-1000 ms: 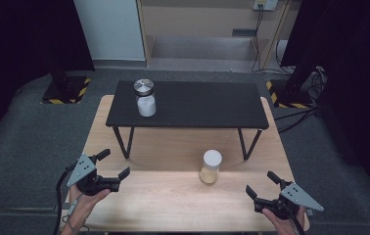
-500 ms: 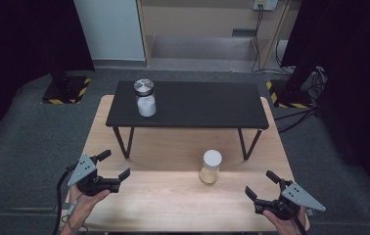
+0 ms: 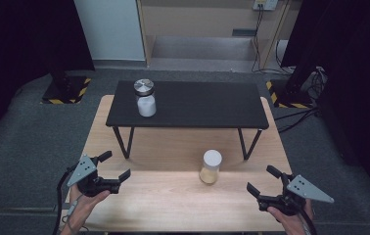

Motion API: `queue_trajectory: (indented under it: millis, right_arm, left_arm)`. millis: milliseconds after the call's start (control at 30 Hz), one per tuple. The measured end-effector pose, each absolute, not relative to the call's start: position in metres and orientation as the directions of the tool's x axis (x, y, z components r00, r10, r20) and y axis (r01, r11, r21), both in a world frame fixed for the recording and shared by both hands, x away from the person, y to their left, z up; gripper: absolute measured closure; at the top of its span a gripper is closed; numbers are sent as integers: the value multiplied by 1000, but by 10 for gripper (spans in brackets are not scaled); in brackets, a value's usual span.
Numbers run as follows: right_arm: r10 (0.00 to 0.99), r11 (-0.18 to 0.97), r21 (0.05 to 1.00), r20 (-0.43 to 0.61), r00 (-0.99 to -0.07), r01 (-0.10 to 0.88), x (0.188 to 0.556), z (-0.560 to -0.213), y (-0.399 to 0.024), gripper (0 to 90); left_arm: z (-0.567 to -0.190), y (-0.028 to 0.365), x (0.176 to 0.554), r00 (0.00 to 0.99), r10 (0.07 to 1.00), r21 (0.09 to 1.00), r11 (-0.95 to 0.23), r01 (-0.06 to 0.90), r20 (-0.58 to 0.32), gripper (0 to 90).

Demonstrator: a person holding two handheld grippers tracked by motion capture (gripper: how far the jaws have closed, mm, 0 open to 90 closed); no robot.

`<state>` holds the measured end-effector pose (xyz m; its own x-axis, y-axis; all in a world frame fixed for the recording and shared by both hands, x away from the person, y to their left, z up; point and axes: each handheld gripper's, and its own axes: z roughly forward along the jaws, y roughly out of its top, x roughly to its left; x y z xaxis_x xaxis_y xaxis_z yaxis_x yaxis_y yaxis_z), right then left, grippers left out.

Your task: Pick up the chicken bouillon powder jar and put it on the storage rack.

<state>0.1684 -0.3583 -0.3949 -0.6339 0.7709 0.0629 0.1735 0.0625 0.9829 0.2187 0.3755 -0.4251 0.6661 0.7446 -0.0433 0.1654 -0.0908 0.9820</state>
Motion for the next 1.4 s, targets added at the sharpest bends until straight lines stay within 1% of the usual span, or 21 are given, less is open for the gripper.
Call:
queue_trajectory:
  millis: [67, 167, 600, 1033, 1400]
  right_arm:
    - [761, 49, 983, 78, -644, 176, 168, -381, -362, 38]
    - [754, 75, 981, 64, -654, 181, 169, -367, -362, 30]
    - [728, 157, 969, 16, -685, 190, 179, -340, -349, 36]
    - [700, 221, 949, 7, -714, 226, 206, -338, -325, 53]
    - [693, 247, 934, 16, -721, 259, 228, -350, -311, 55]
  left_arm:
    - [-425, 376, 218, 666, 744, 983, -84, 161, -46, 3]
    - [-425, 377, 218, 664, 747, 983, -83, 163, -47, 3]
    - [-427, 380, 219, 664, 745, 983, -58, 171, -72, 4]
    - [-427, 381, 220, 664, 744, 983, -55, 173, -76, 4]
    - [-428, 382, 220, 666, 742, 983, -56, 173, -75, 4]
